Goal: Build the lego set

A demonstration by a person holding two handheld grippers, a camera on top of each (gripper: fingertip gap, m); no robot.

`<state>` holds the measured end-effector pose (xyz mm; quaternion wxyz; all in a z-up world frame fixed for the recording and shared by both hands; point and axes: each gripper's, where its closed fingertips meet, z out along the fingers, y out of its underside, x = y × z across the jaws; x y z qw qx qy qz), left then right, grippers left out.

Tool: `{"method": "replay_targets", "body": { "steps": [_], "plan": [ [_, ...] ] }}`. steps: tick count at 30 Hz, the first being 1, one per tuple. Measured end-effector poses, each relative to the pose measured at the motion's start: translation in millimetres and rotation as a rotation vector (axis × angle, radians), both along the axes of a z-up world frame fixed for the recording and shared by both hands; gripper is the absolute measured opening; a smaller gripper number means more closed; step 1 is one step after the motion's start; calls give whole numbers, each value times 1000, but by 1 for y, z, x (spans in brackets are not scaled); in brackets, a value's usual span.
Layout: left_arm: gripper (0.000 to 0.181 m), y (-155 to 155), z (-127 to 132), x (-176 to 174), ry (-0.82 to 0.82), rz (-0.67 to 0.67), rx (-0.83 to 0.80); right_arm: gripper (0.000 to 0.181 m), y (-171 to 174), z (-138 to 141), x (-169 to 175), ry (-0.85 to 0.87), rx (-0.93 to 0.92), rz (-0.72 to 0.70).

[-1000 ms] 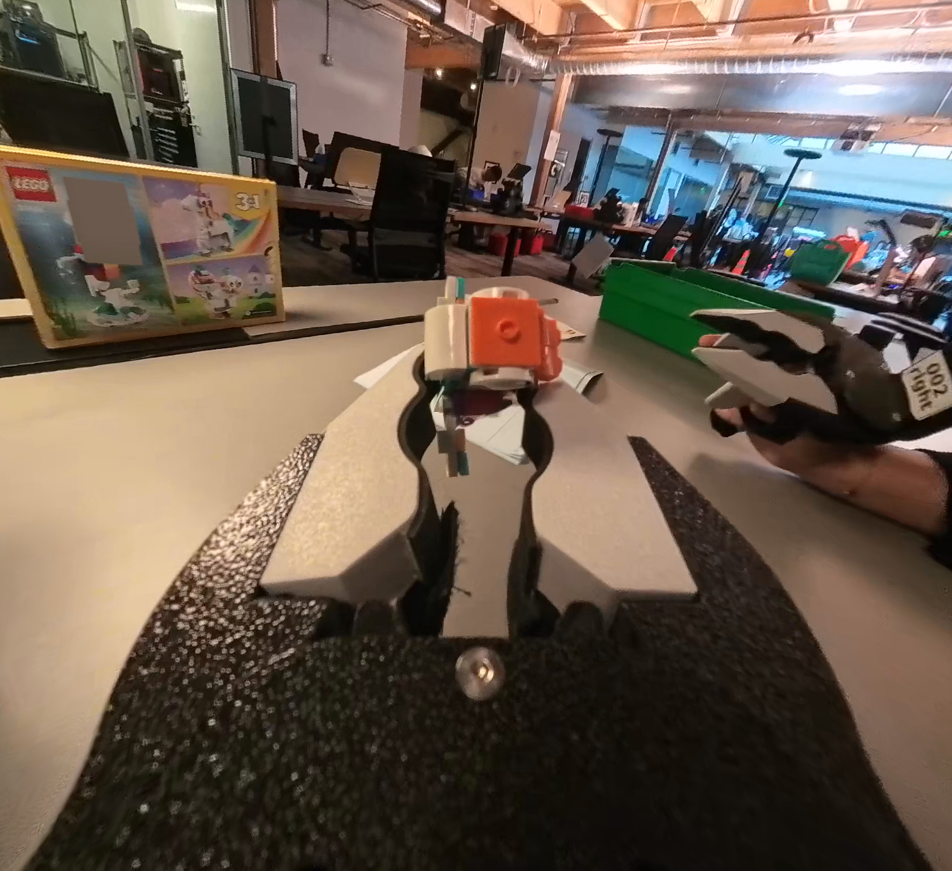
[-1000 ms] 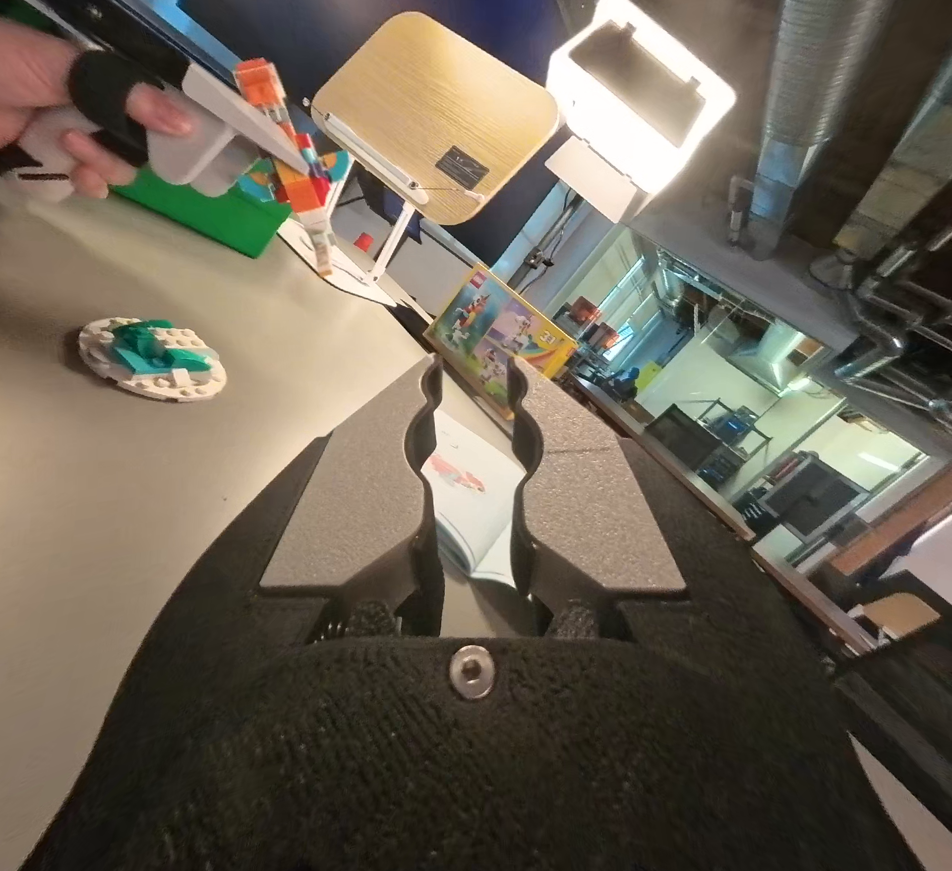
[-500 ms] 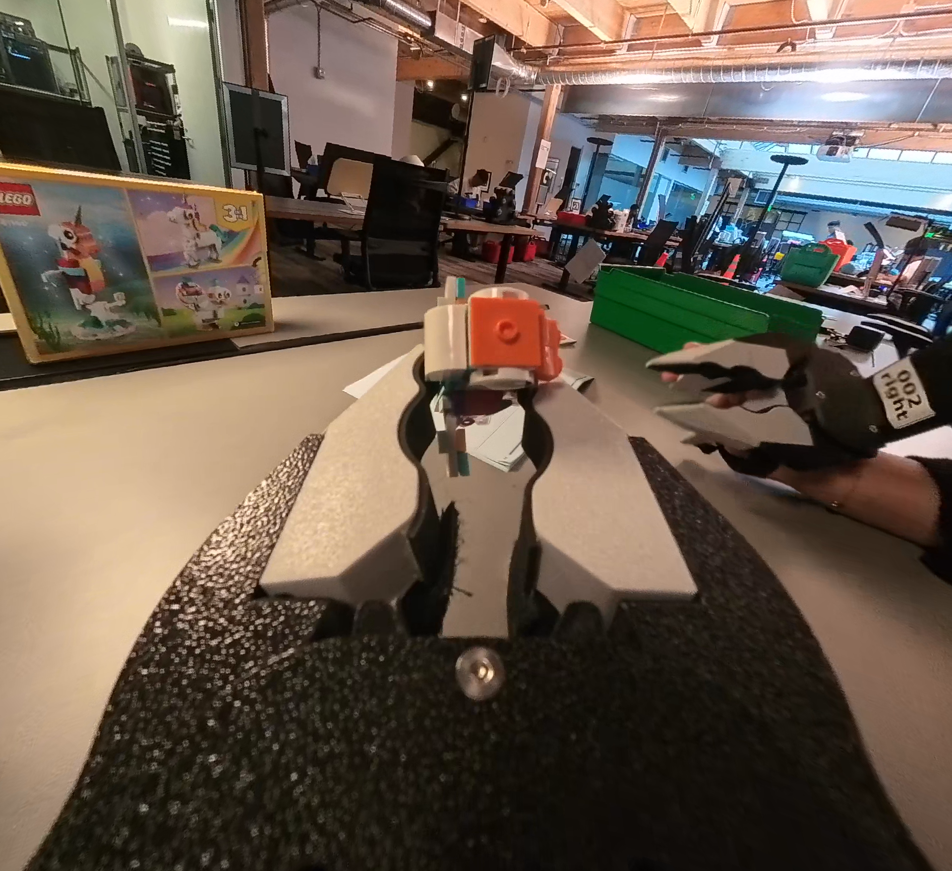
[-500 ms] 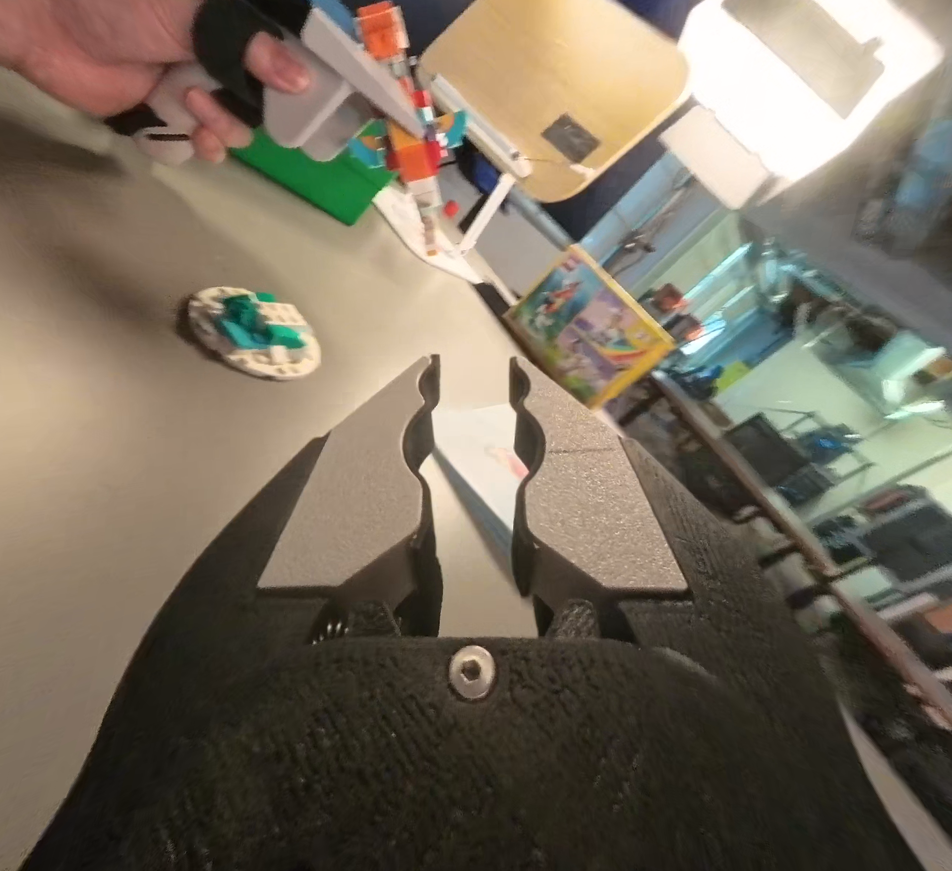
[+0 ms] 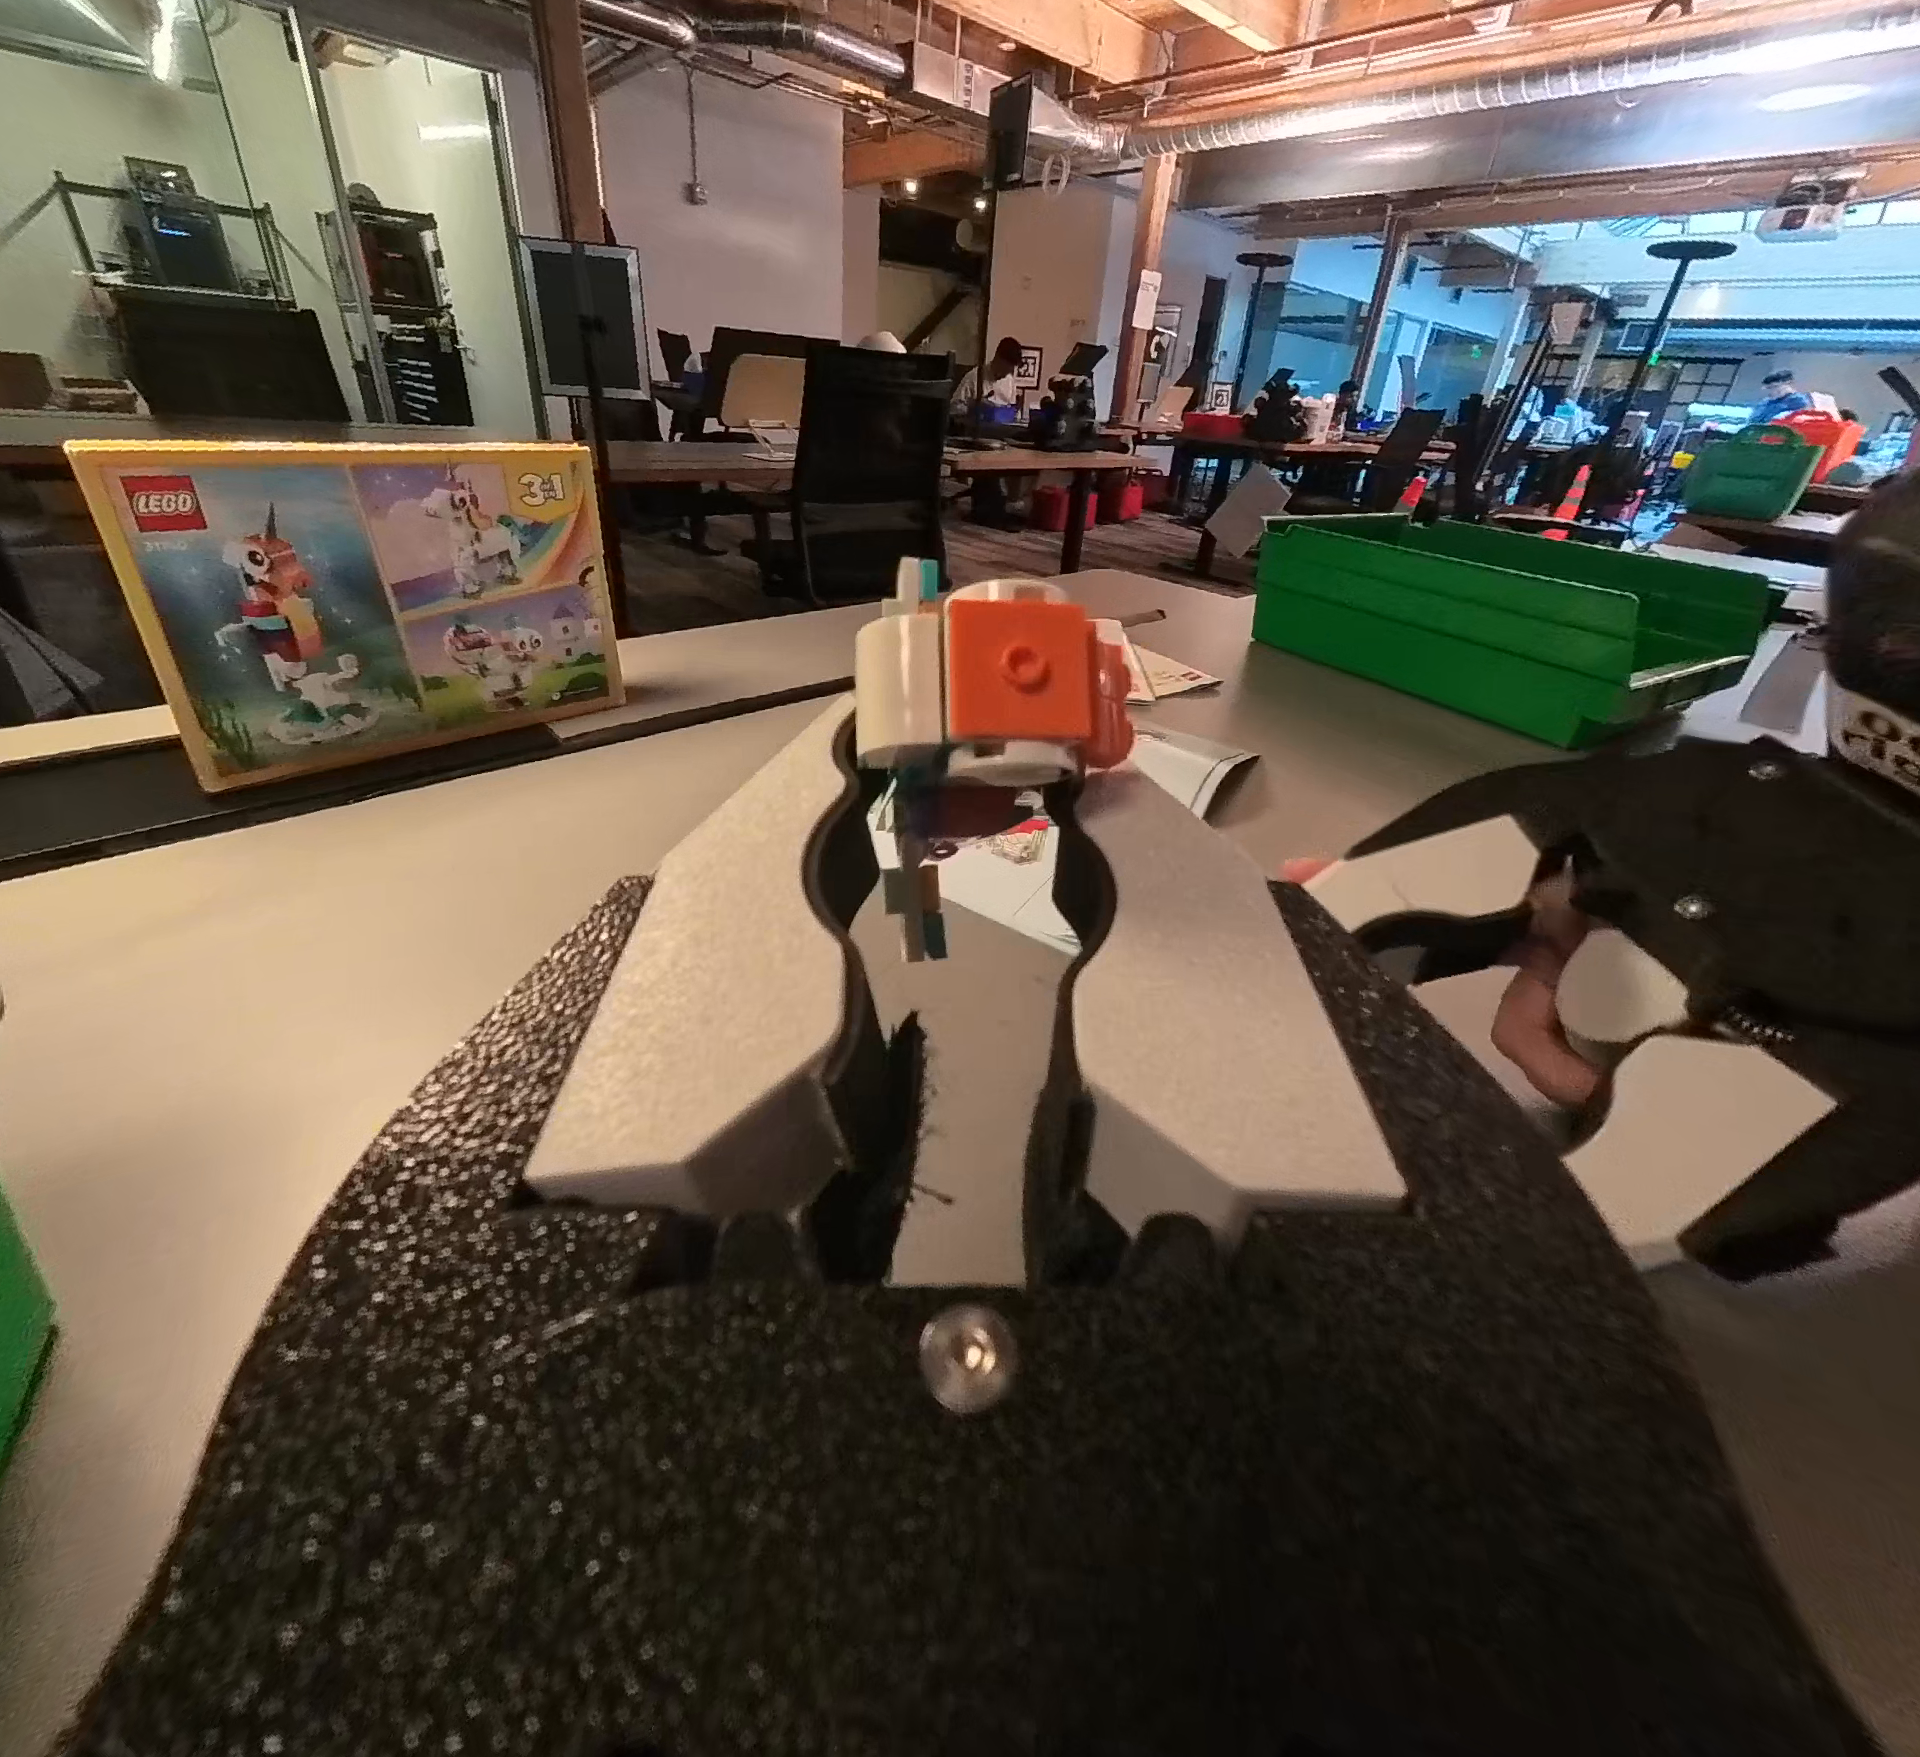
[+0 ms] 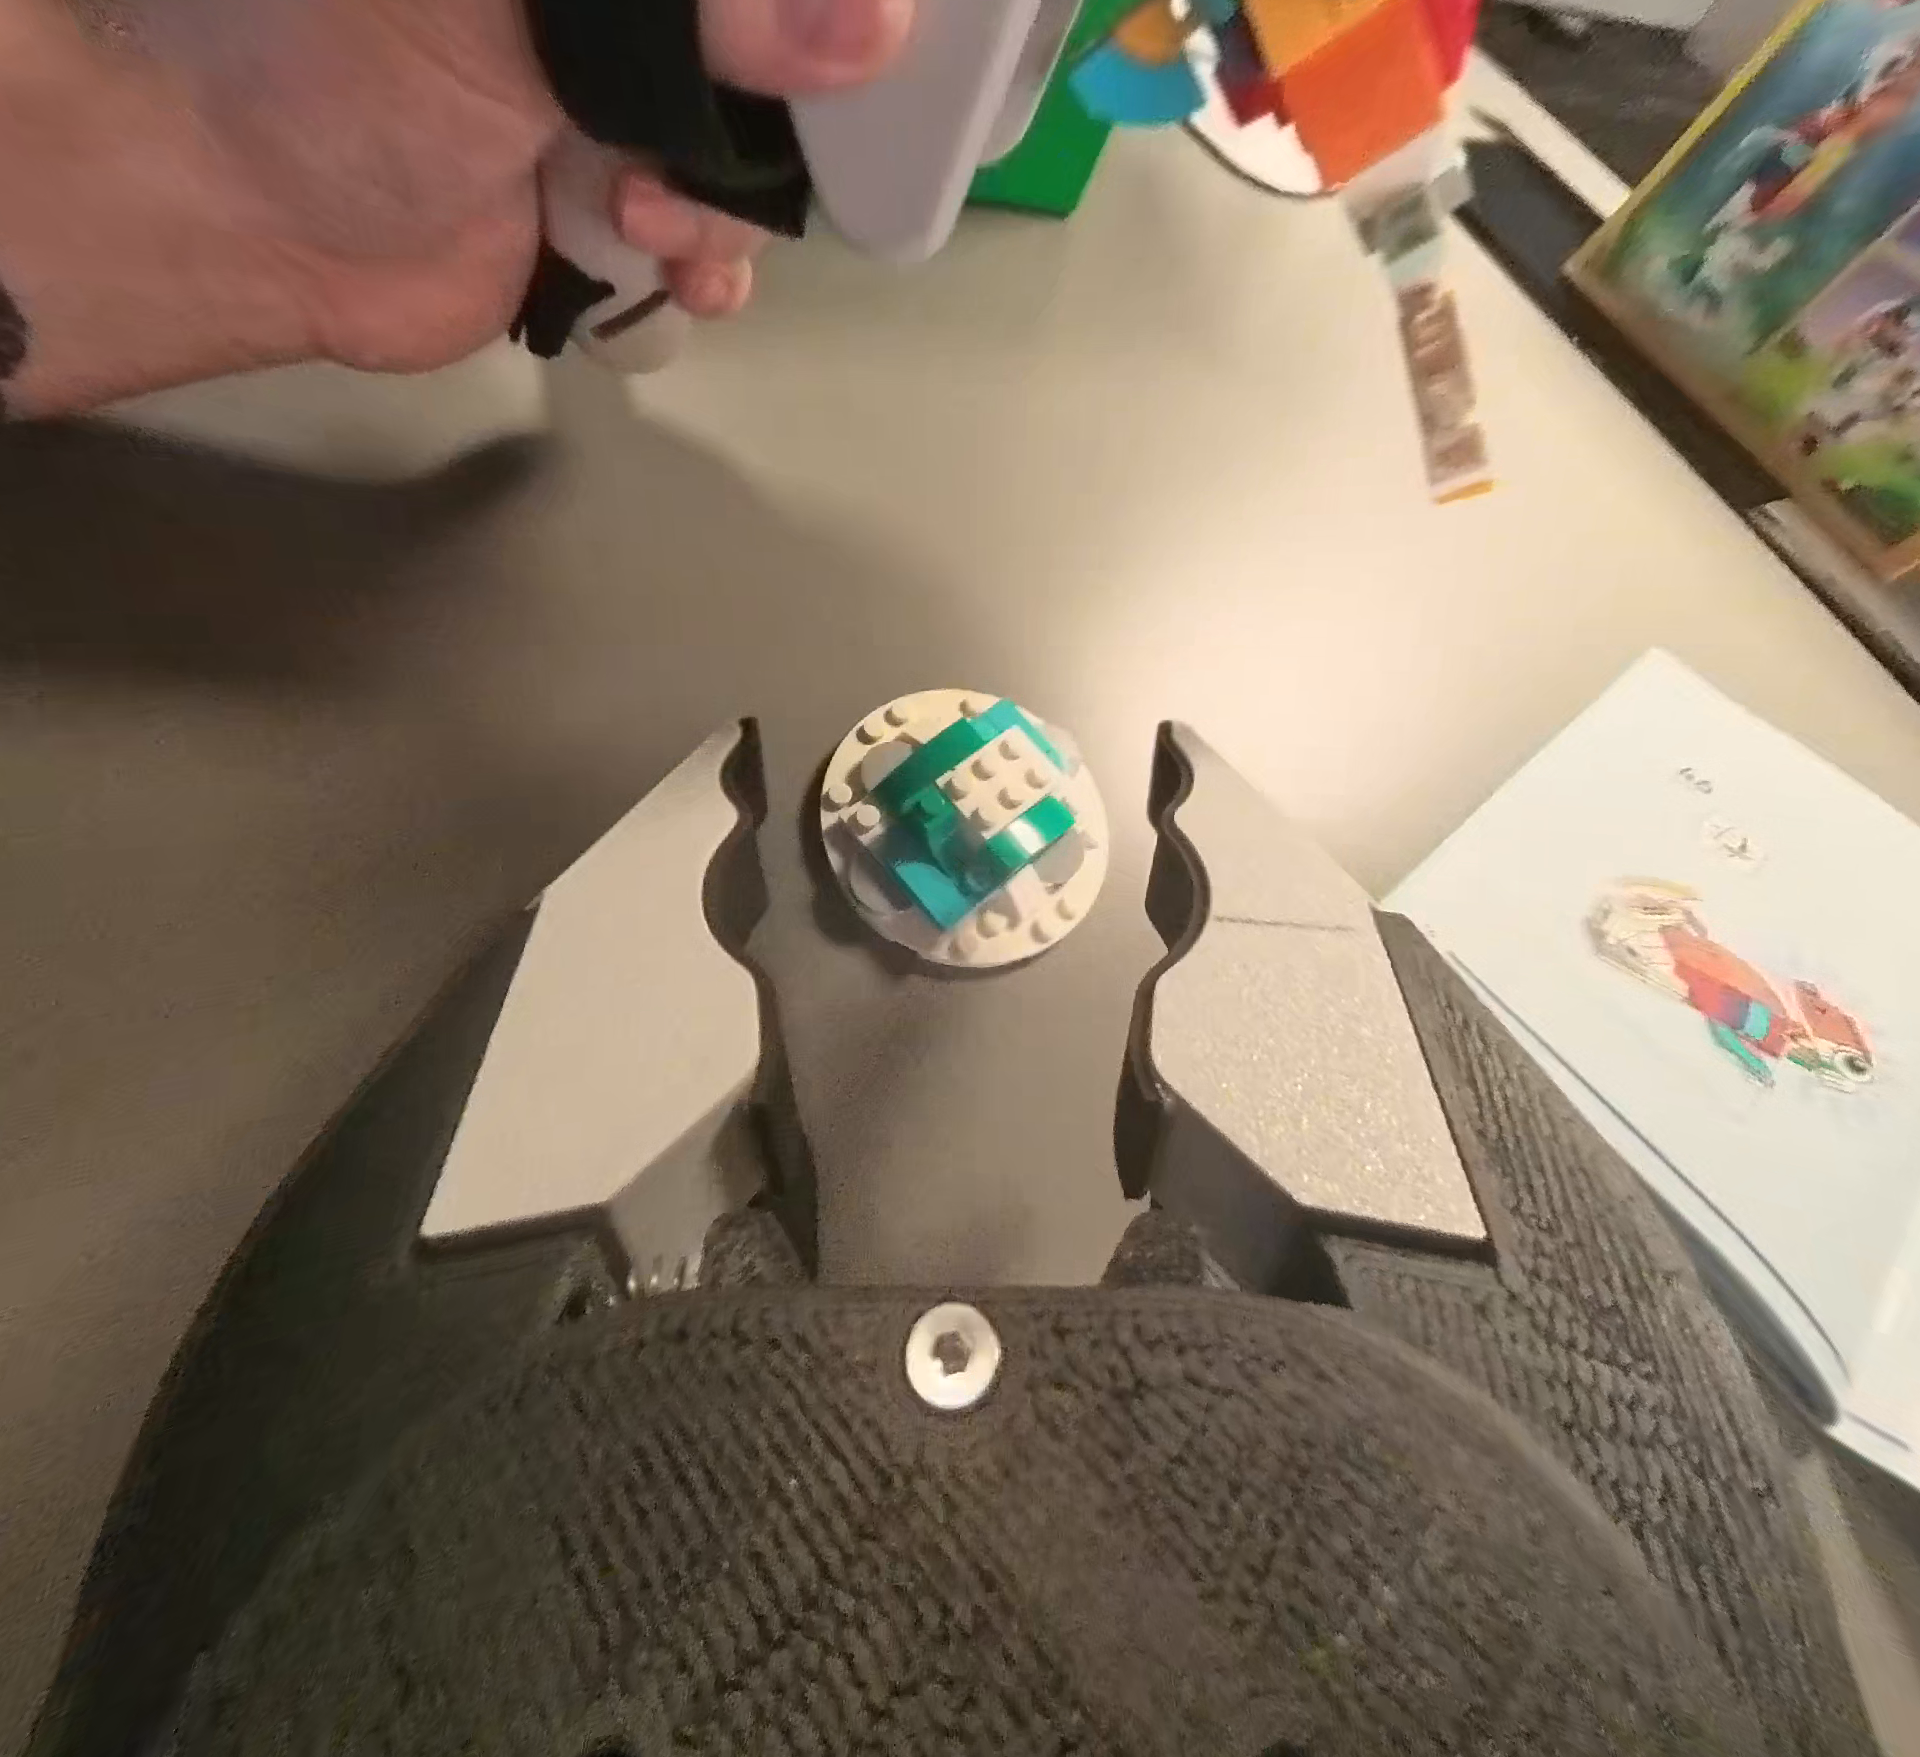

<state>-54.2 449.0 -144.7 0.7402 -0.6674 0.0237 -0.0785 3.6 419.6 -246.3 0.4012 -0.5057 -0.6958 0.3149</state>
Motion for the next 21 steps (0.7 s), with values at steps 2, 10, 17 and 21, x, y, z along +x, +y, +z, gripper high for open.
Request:
{"method": "replay_targets", "body": {
  "steps": [2,10,17,21],
  "plan": [
    [28,-1,1,-1,-1,3,5,74,1,-6,0,-37,23,-15],
    [28,0,0,0,-5,-4,-5,64,46,-11,23,-64,80,-144],
    [28,1,-4,0,-18,-12,-27,60,47,0,23,-10,-81,-105],
    [28,3,-9,1,-27,-26,-51,63,34,-12,12,-102,-159,-51]
  ]
}}
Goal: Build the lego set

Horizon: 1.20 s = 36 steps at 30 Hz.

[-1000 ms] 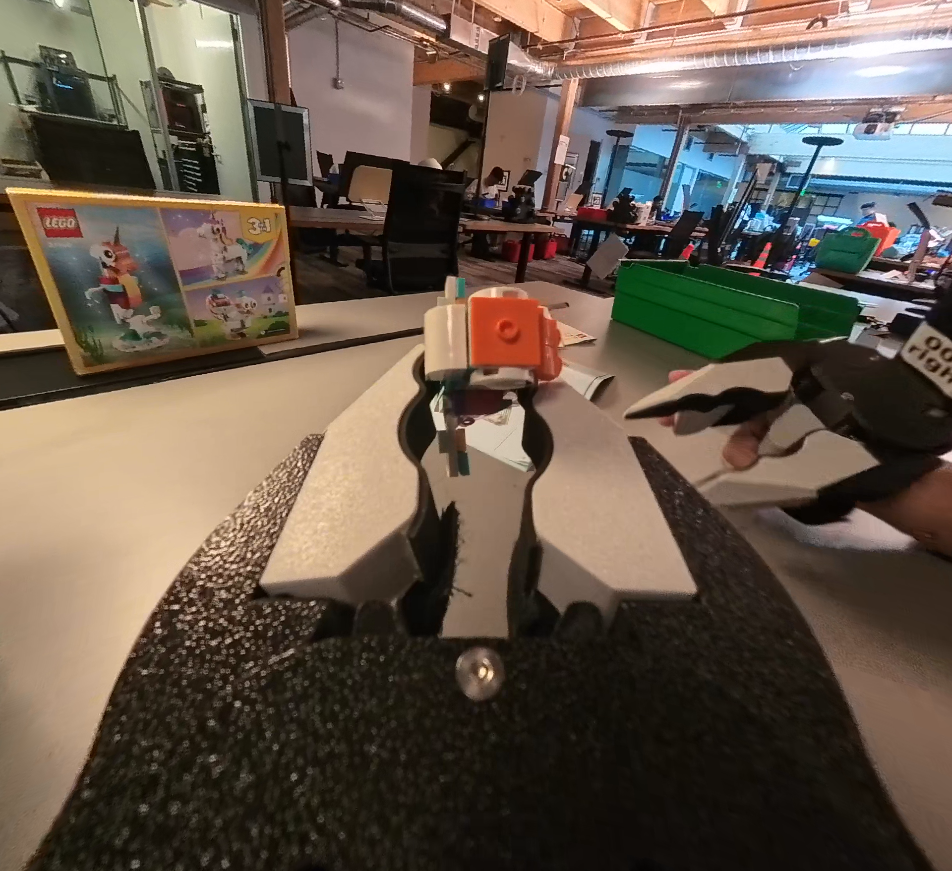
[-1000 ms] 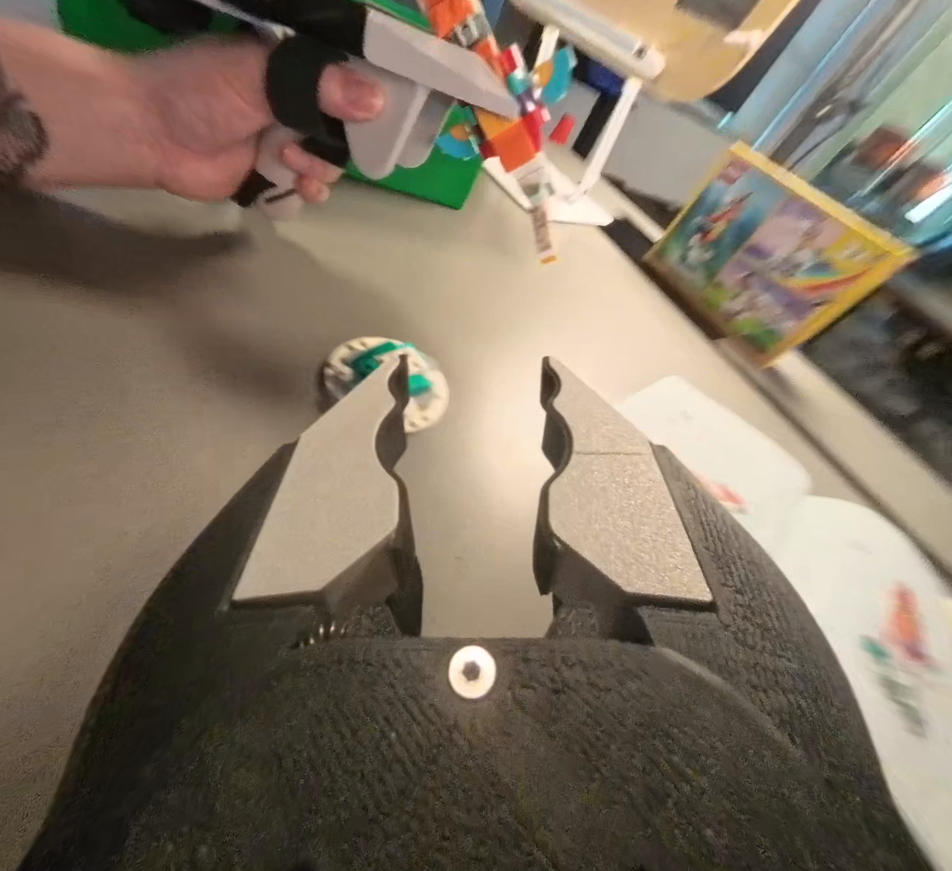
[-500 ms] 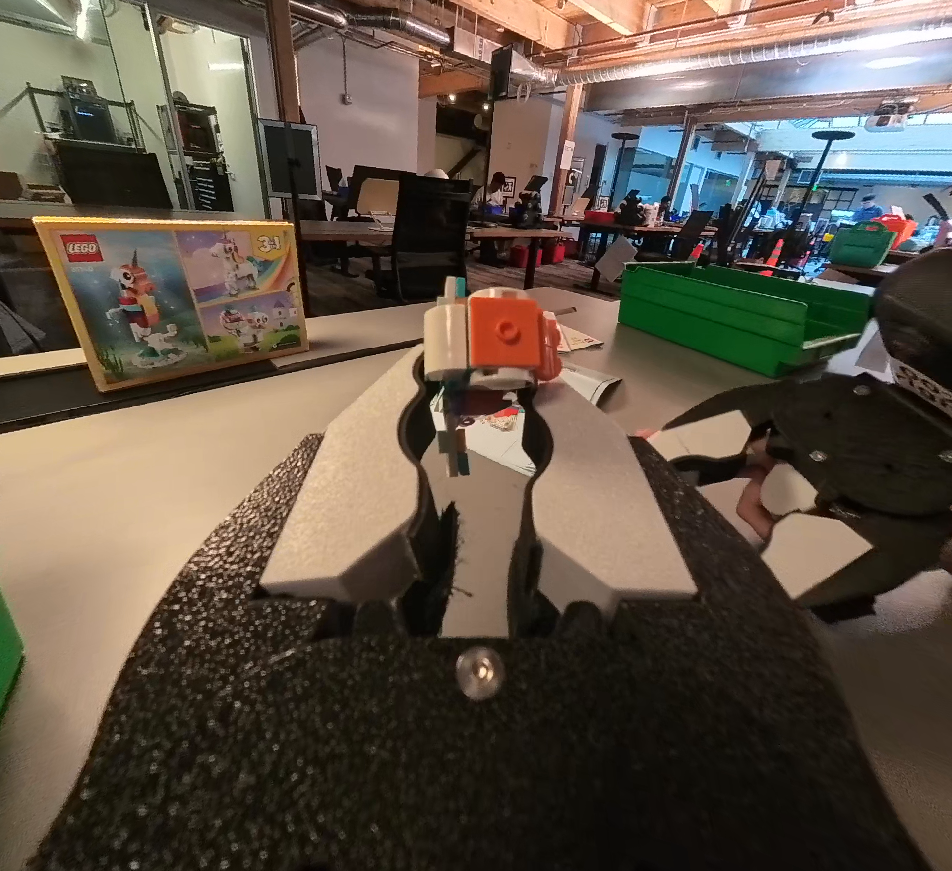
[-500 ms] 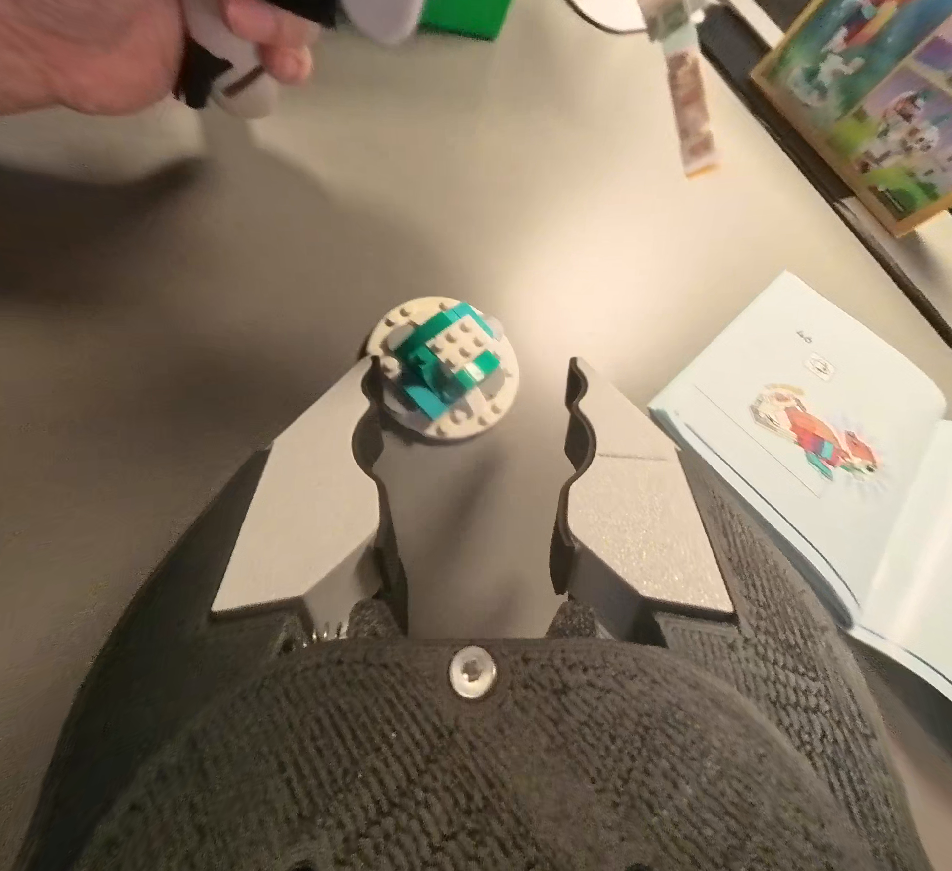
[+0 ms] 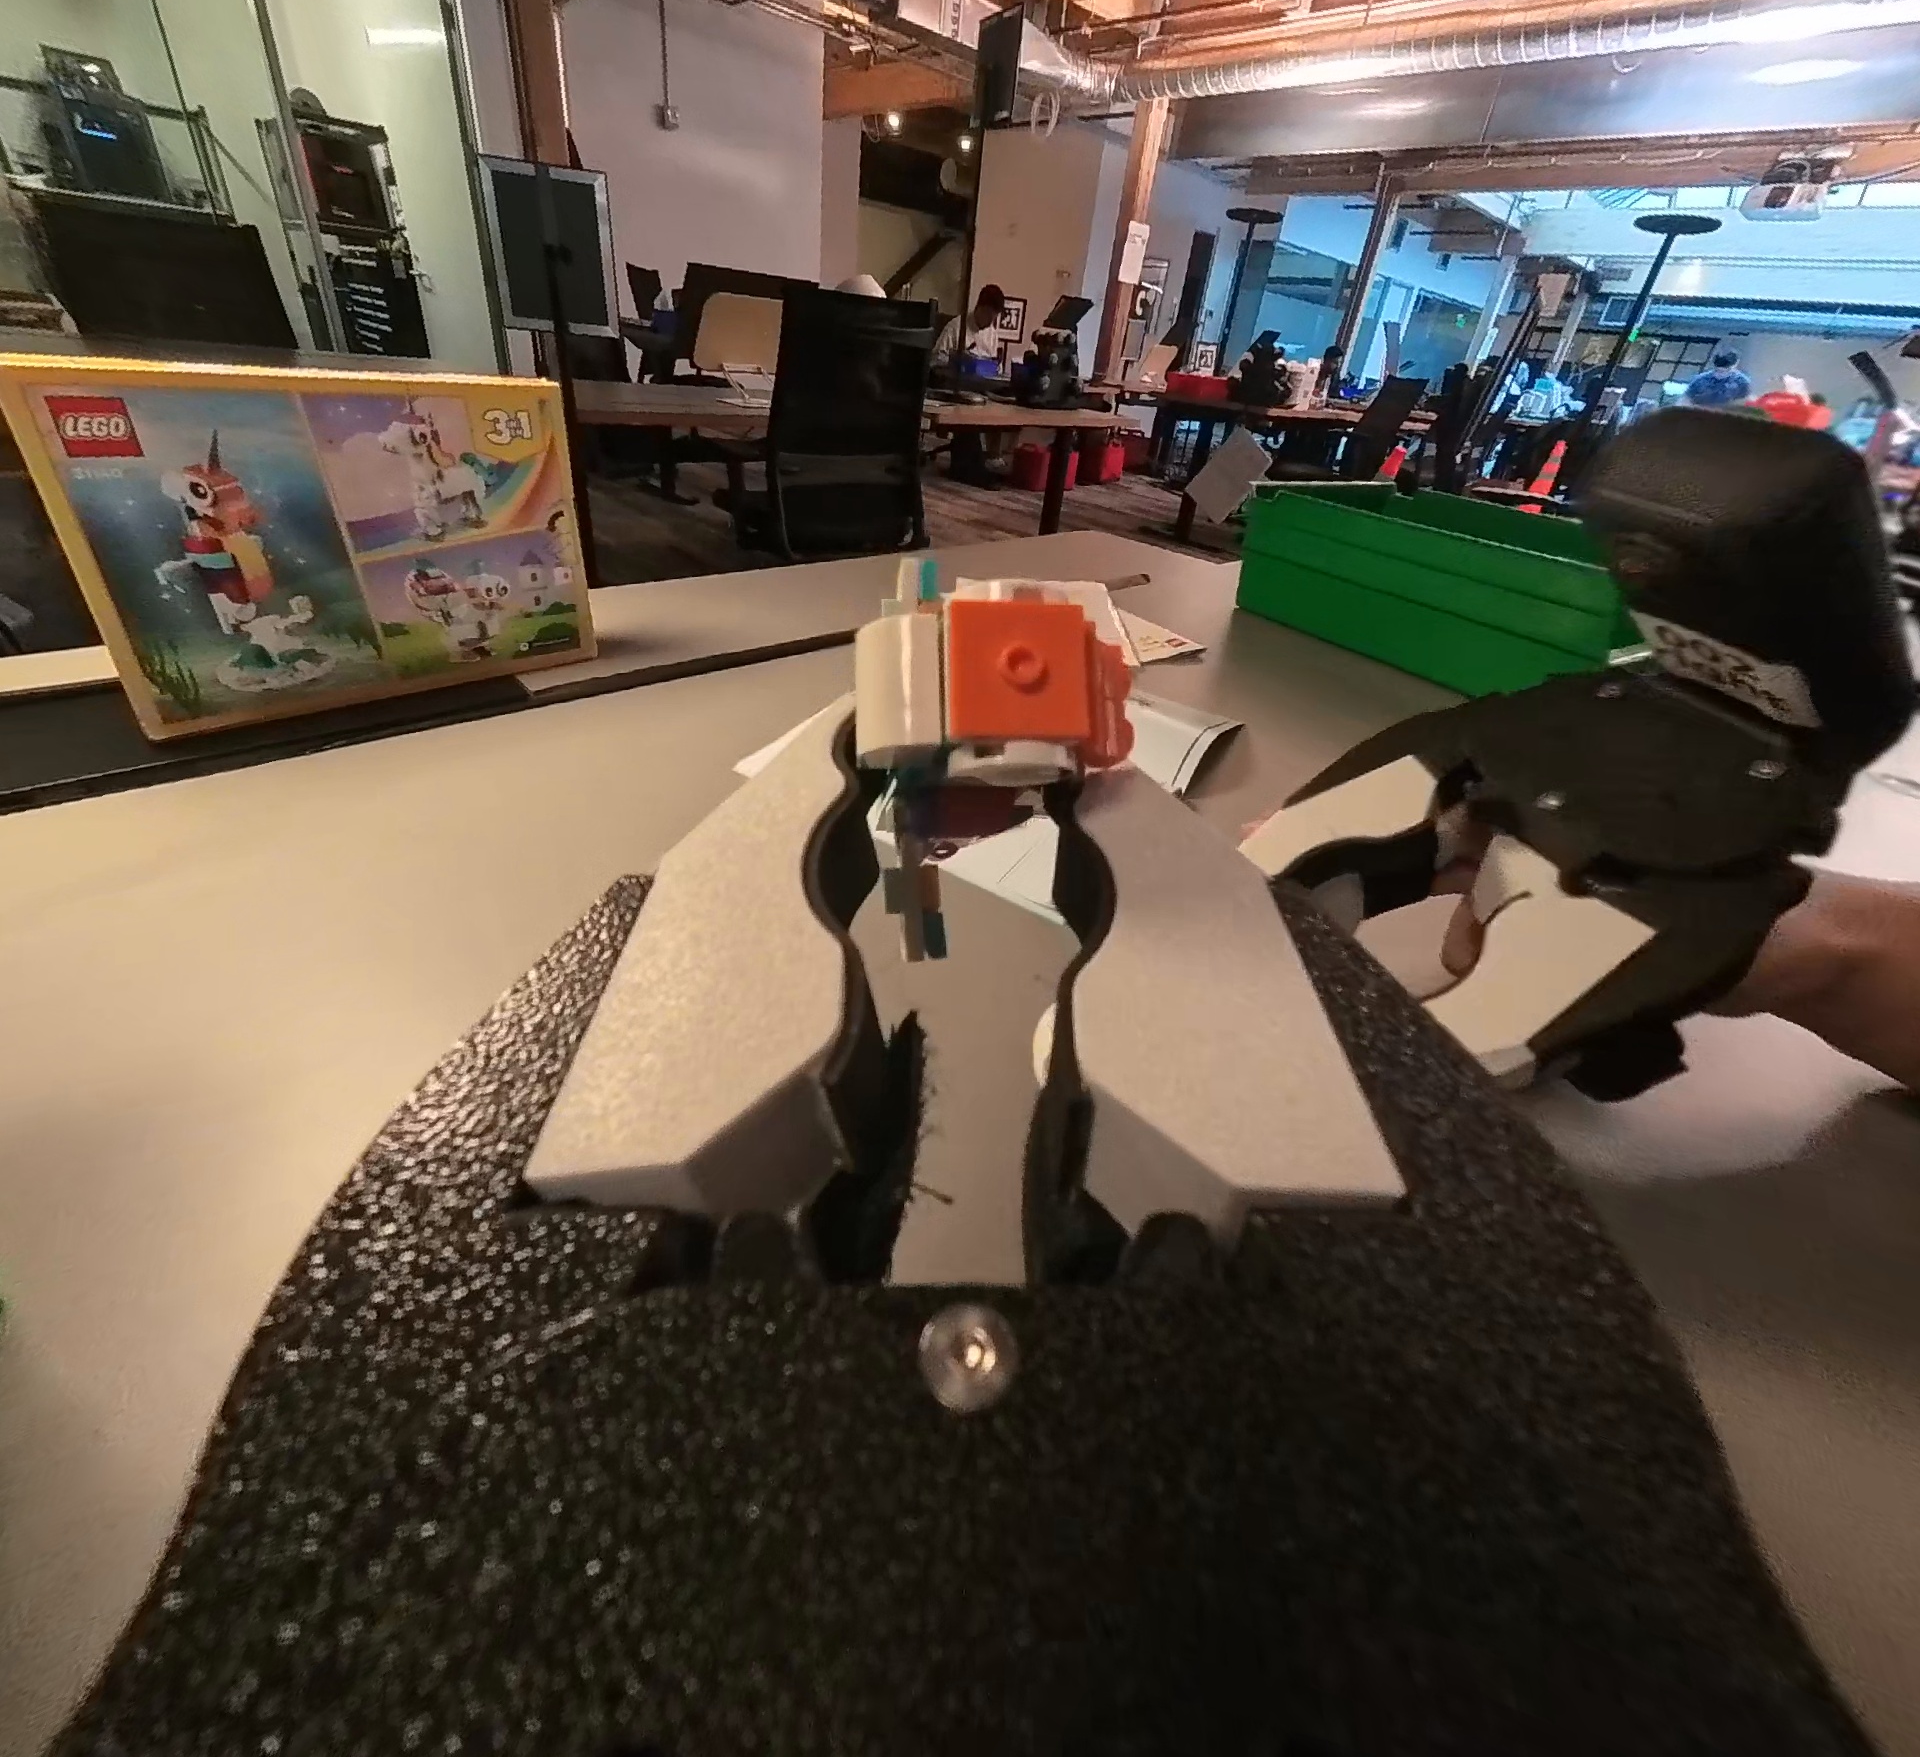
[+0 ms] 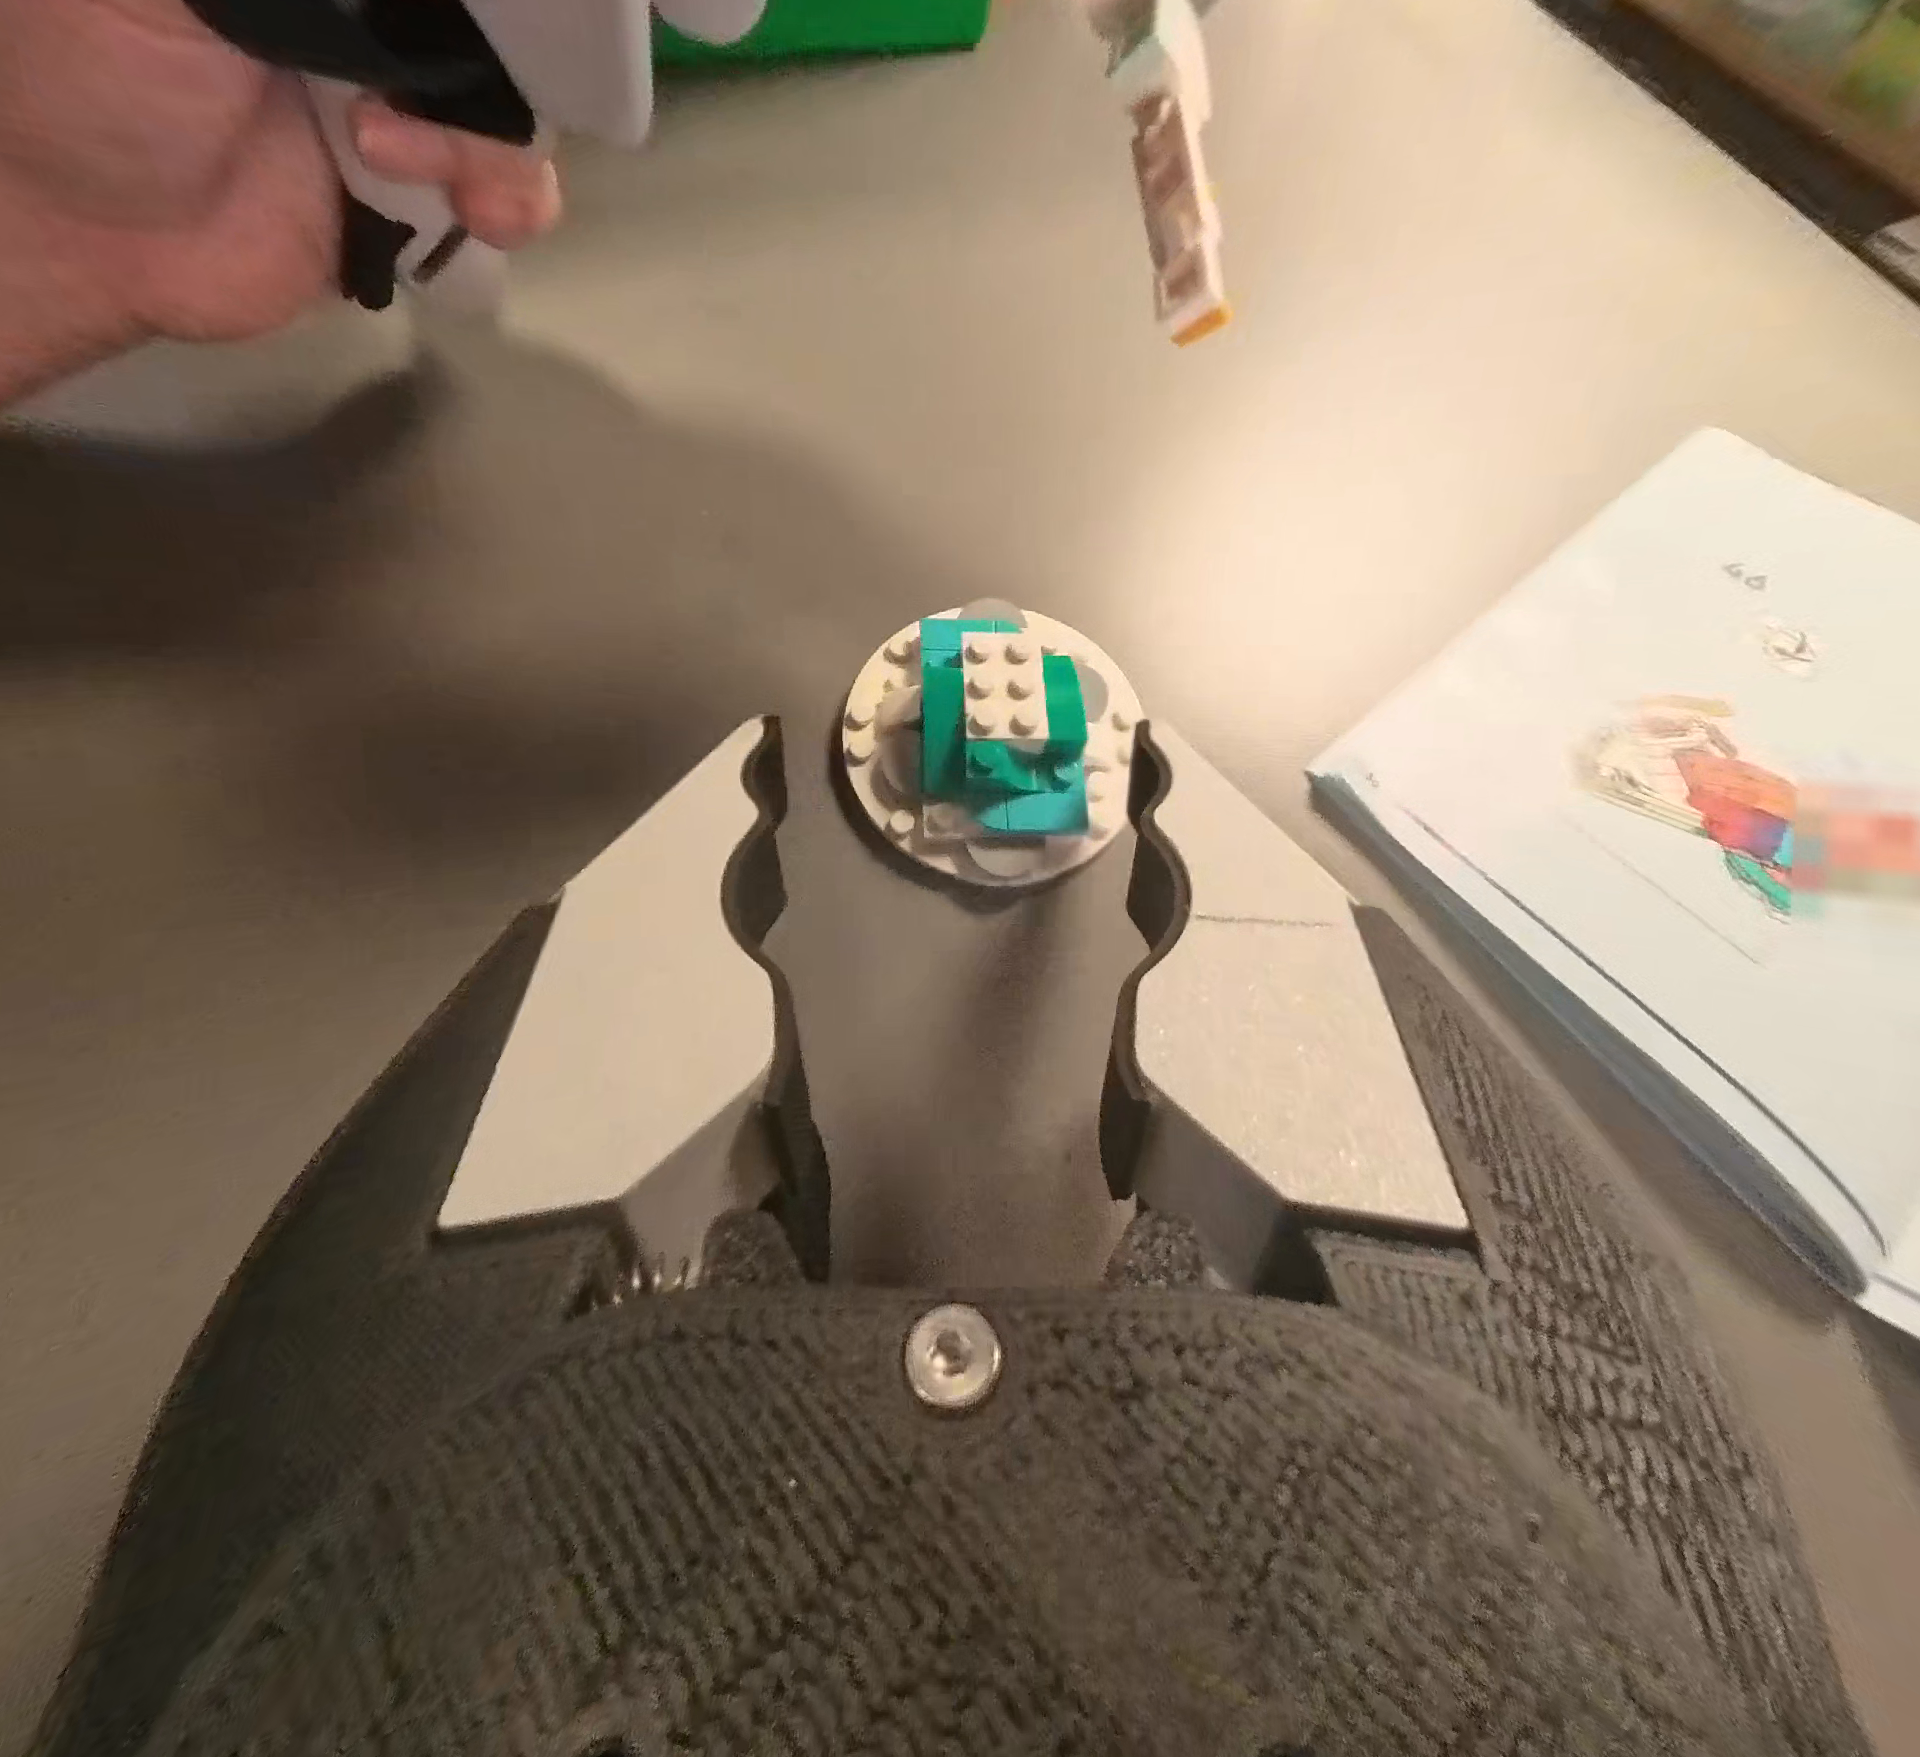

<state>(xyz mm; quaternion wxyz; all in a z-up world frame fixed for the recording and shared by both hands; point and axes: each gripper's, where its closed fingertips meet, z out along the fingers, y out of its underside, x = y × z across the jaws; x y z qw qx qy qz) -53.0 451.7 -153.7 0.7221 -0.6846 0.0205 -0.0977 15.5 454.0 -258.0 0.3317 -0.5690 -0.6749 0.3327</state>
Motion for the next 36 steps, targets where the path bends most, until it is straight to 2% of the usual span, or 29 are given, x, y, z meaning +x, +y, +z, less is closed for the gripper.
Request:
{"method": "replay_targets", "body": {
  "steps": [3,6,11,14,18,22,28,30,36],
  "plan": [
    [28,1,-3,2,-1,-12,-16,63,0,-7,-6,-42,51,27],
    [28,1,-4,3,-9,-27,-18,50,2,-12,-8,-70,78,69],
    [28,-1,-1,7,-32,-77,4,50,2,-13,-9,-71,61,185],
    [28,-14,18,31,-25,-249,134,50,-3,-13,-4,-68,65,305],
    [27,-48,49,67,-40,-535,353,50,-10,-13,5,-63,69,439],
    [28,-66,60,77,-209,-748,408,50,-17,-13,14,-59,76,526],
    [28,-92,78,73,-580,-1099,461,50,-24,-12,19,-45,97,578],
    [28,-96,81,69,-667,-1158,483,50,-24,-12,19,-44,99,578],
    [29,-99,86,53,-800,-1204,548,50,-24,-12,19,-41,103,574]
  ]
}}
